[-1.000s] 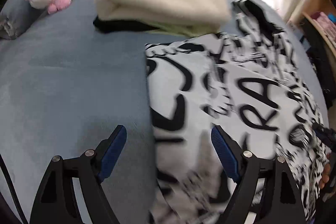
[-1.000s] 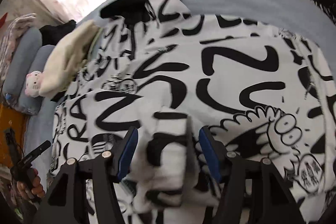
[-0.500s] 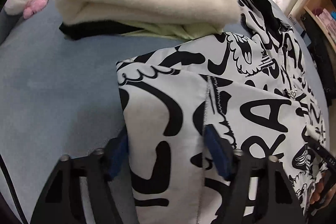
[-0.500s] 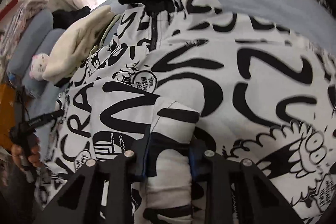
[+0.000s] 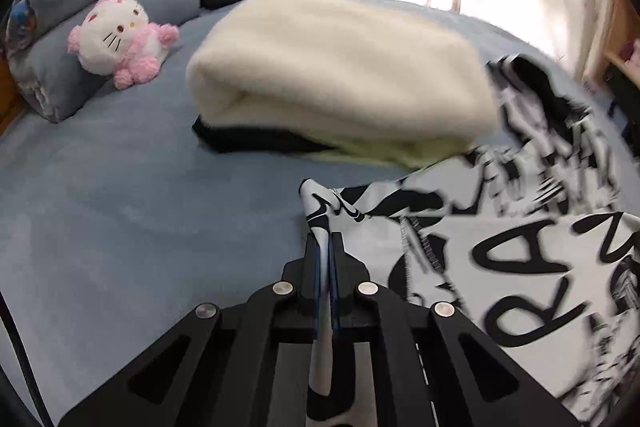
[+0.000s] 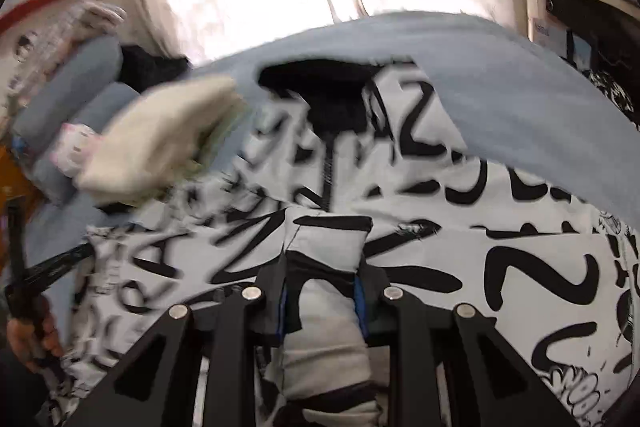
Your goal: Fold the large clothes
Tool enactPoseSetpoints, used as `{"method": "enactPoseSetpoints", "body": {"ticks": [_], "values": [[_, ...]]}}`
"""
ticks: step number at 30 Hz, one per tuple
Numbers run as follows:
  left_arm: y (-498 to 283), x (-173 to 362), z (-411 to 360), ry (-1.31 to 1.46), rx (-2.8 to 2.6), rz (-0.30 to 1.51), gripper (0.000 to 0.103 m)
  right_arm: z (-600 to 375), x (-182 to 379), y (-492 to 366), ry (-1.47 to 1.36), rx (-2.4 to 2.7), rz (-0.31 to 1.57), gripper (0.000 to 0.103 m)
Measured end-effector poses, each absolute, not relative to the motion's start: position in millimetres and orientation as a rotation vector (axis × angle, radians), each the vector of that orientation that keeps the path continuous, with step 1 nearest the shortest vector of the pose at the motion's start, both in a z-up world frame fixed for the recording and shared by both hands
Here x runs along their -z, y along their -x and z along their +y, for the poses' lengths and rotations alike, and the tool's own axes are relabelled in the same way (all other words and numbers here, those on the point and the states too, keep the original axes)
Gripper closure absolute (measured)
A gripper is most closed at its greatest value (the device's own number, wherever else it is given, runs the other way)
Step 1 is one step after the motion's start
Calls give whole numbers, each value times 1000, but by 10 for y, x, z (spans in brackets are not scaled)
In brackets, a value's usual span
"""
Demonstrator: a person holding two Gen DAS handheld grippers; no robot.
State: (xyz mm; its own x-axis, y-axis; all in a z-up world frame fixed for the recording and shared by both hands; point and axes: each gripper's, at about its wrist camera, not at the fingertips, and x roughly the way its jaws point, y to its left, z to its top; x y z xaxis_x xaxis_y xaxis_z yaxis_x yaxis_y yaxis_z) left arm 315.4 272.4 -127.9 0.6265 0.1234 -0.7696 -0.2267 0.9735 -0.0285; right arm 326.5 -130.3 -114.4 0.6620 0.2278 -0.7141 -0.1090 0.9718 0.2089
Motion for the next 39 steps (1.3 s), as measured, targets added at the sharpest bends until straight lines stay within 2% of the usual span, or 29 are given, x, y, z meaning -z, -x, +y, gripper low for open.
{"method": "enactPoseSetpoints", "body": {"ticks": [2,4,6,8,11,16,19,24,28,34,37,39], "values": [[-3149,1377,2795,150,-204,900,100,-1330,1379,-3442,-157,-171,942,71],[-3148,1393,2835,176,-192,916,100,-1371,1444,-3477,-185,-175,990,70],[-3140,1322,2847,177,-183,929,92,-1415,1326,-3418,-190,-157,979,68],[-3127,1245,2844,165,-184,960,78,-1438,1196,-3328,-176,-146,962,66],[-3007,1045,2802,159,-164,960,75,-1454,1007,-3118,-142,-133,937,63],[-2595,681,2576,204,-85,908,75,-1327,795,-2682,-98,-149,905,63],[-2314,640,2311,271,-20,905,75,-1185,752,-2485,-105,-197,900,63],[-2013,1031,1849,345,33,963,75,-852,812,-2304,-133,-294,914,63],[-1938,1421,1694,270,-37,1004,76,-564,926,-2262,-119,-360,946,63],[-1955,1458,1907,123,-101,958,78,-294,1238,-2324,102,-309,955,63],[-1983,1472,2130,172,-58,963,91,-639,1327,-2404,74,-223,955,66],[-1975,1480,2192,189,-37,961,94,-961,1303,-2443,33,-132,944,66]]}}
